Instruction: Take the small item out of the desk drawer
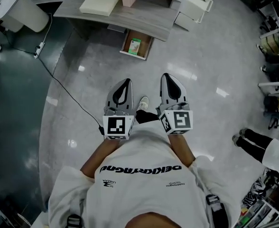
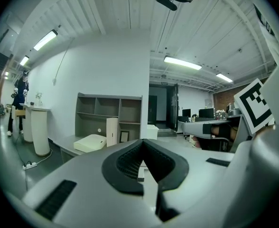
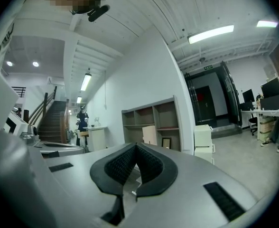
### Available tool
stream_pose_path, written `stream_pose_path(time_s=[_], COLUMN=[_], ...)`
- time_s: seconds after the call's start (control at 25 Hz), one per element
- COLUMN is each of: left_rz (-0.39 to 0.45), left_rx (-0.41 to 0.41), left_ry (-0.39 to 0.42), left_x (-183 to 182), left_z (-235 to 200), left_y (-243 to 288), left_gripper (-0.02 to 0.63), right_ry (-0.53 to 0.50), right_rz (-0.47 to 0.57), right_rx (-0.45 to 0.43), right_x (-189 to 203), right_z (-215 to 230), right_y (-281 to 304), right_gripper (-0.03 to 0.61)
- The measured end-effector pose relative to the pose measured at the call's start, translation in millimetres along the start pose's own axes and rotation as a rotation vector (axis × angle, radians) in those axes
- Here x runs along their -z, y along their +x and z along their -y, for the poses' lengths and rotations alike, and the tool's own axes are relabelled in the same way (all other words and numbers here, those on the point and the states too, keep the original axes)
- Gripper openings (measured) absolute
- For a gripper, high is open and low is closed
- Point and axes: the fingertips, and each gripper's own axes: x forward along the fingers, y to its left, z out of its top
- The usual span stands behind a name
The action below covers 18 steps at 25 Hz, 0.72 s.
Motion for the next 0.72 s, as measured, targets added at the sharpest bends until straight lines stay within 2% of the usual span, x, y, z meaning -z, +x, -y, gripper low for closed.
stream_pose_path(time_s=[0.32,0.72], left_rz=[-0.055,-0.128], left_rx=[0.016,-0.013], left_ry=[-0.013,-0.022], left_x=[0,14], left_z=[-8,-19], left_y=[95,147], left_gripper=[0.015,0.015], right_ry=[0.023,0.064], right_rz=[-0.046,-0.107], right_rx=[-0.015,-0.047], right_x=[0,21], right_z=[56,82], right_y=[71,117], right_gripper=[0.028,0.028])
